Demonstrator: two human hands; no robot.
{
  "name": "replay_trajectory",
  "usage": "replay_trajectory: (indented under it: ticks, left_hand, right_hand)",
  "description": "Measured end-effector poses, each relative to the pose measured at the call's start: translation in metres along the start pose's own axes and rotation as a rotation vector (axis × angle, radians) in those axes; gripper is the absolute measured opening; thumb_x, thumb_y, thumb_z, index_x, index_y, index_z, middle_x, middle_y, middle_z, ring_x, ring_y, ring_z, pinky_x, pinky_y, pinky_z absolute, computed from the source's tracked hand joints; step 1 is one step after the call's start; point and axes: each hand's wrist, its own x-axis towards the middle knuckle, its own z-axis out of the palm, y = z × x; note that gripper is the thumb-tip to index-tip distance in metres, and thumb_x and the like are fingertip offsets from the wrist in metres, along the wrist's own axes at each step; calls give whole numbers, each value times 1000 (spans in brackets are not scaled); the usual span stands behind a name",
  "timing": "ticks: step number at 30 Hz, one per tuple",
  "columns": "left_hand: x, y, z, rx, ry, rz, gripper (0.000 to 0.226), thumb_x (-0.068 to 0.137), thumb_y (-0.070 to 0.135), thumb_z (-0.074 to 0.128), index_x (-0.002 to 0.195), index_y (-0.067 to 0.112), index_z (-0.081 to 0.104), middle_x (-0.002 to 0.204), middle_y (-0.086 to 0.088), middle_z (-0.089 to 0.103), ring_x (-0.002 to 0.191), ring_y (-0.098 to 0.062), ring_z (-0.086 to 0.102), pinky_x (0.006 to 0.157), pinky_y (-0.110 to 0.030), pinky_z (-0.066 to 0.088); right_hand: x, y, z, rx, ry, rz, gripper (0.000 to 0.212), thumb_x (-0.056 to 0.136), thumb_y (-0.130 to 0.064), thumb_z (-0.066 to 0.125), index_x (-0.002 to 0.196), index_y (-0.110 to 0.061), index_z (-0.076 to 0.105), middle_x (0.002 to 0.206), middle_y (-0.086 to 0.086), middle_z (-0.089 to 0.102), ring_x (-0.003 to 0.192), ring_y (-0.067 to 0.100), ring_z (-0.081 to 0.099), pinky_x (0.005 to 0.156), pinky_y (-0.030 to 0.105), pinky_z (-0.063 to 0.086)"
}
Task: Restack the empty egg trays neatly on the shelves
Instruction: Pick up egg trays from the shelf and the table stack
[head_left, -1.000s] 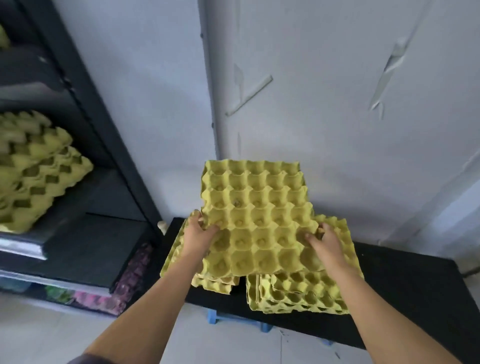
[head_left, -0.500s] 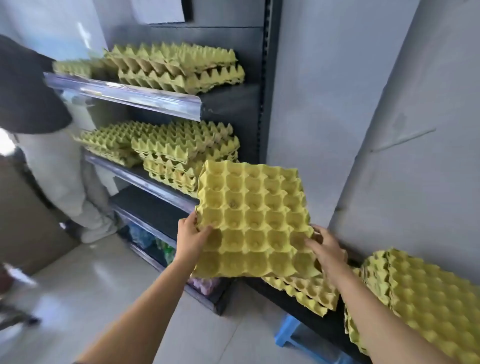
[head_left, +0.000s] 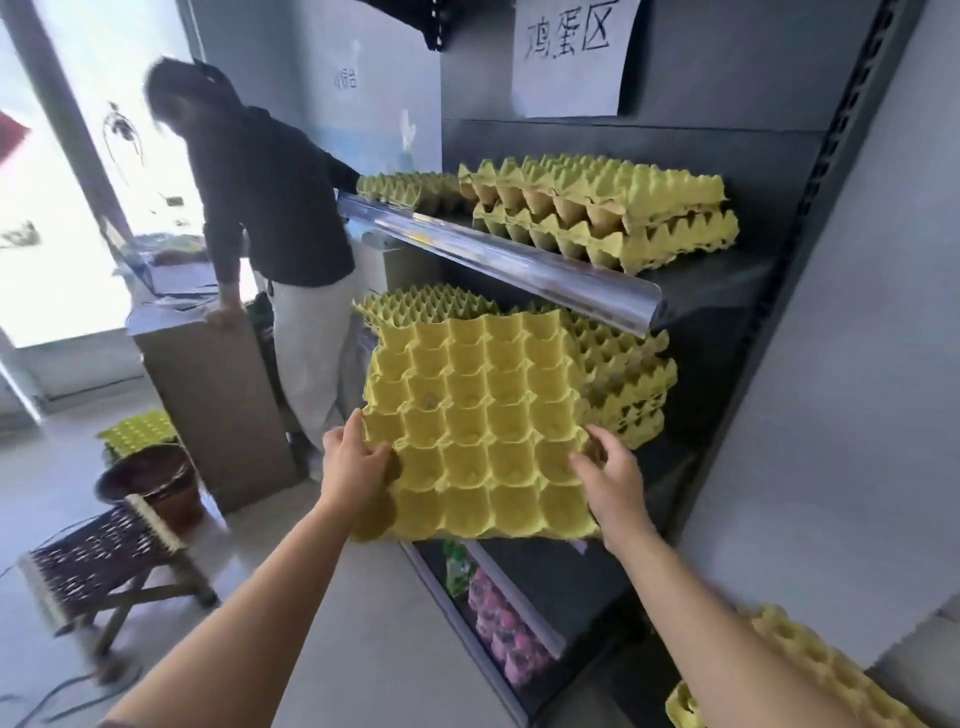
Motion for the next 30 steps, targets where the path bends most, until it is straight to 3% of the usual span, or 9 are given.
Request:
replay_trajectory:
  ticks: [4, 9, 11, 15, 17, 19, 24, 27, 30]
  left_hand:
    - [29, -2, -20, 364, 218, 218, 58, 92, 30, 53, 145, 24, 30, 145, -6, 26, 132, -28, 26, 107, -42, 22]
    - [66, -10, -27, 739, -129, 592, 82, 71, 74, 13, 143, 39, 28, 151, 2, 22, 140, -22, 15, 113, -43, 7]
    - [97, -23, -27, 834, -210, 706, 81, 70, 75, 21, 143, 41, 25, 150, 1, 26, 140, -25, 19, 113, -45, 9]
    - [175, -46, -29, 974, -219, 858, 79, 67, 64, 56, 137, 37, 30, 134, -4, 50, 120, -28, 51, 98, -49, 38]
    - [223, -51, -34, 992, -224, 877, 78, 69, 46, 74, 137, 36, 35, 135, -2, 51, 115, -24, 56, 97, -47, 41]
    - [265, -52, -37, 1010, -220, 926, 76, 71, 31, 77, 138, 33, 40, 138, 0, 48, 114, -21, 56, 98, -44, 41]
    - [376, -35, -40, 1032, -155, 1103, 86, 39, 20, 89, 120, 29, 62, 118, 0, 61, 94, -18, 65, 86, -39, 51]
    - [430, -14, -31, 1021, -122, 1181, 78, 40, 11, 86, 114, 26, 65, 112, -4, 62, 91, -22, 65, 86, -41, 51]
    - [475, -1, -17, 1005, -127, 1228, 72, 46, 6, 83, 113, 25, 66, 111, -5, 62, 92, -25, 65, 90, -41, 49]
  right_hand:
    - [42, -17, 55, -31, -57, -30, 46, 93, -15, 56, 138, -15, 47, 138, 5, 49, 128, 22, 44, 107, 40, 38]
    - [87, -29, 127, -64, -93, -55, 46, 93, -13, 56, 138, -12, 46, 138, 8, 49, 128, 24, 44, 106, 36, 37]
    - [110, -33, 162, -59, -75, -29, 46, 93, -14, 56, 138, -12, 47, 138, 10, 49, 127, 25, 45, 105, 37, 38]
    - [158, -37, 225, -28, -7, 27, 46, 93, -14, 55, 139, -13, 45, 141, 9, 46, 127, 25, 45, 102, 36, 39]
    - [182, -39, 256, -11, 23, 75, 48, 94, -15, 54, 140, -18, 42, 144, 9, 42, 129, 26, 43, 103, 41, 41]
    - [201, -43, 280, 13, 60, 113, 49, 94, -15, 53, 142, -20, 40, 146, 9, 40, 130, 27, 41, 104, 42, 40]
    - [254, -56, 322, 86, 85, 81, 58, 94, -23, 57, 146, -18, 32, 149, 7, 35, 133, 21, 38, 105, 33, 34]
    - [285, -55, 332, 108, -67, 25, 85, 87, -28, 67, 153, -24, 12, 151, -1, 23, 129, 7, 29, 103, 23, 27]
    - [320, -49, 340, -42, -102, -24, 92, 86, -26, 69, 152, -25, 6, 154, 2, 18, 134, 8, 24, 102, 20, 23]
